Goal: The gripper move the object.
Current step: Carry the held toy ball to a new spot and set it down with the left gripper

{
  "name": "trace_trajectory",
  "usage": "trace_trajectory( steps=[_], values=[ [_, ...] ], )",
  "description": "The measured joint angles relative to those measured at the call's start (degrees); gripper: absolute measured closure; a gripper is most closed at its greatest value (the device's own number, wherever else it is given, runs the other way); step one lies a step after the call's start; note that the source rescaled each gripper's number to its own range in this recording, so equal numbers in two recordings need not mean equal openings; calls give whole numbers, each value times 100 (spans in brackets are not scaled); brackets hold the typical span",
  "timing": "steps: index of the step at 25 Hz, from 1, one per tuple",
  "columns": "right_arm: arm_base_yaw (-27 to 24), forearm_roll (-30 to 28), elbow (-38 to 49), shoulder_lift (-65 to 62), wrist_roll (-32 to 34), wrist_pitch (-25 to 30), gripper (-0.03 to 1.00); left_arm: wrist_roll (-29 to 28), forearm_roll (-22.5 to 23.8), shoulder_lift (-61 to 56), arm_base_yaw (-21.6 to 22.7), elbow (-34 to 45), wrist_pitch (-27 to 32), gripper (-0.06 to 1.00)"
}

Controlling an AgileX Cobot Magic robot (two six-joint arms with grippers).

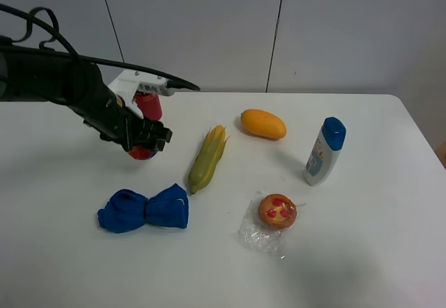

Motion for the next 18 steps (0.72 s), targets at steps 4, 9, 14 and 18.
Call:
trace_trajectory(
  steps=[4,9,14,18],
  values=[
    [0,0,0,0,0,0,-3,1944,-405,-120,-459,-858,125,91],
    [0,0,0,0,0,0,-3,3563,-1964,-79,-984,-1187,-433,91],
    [0,0,0,0,0,0,-3,4517,-2467,264,-1372,-1187,-656,91],
    [0,0,0,0,0,0,-3,5013,-2509,779,-1503,-1191,-661,91]
  ],
)
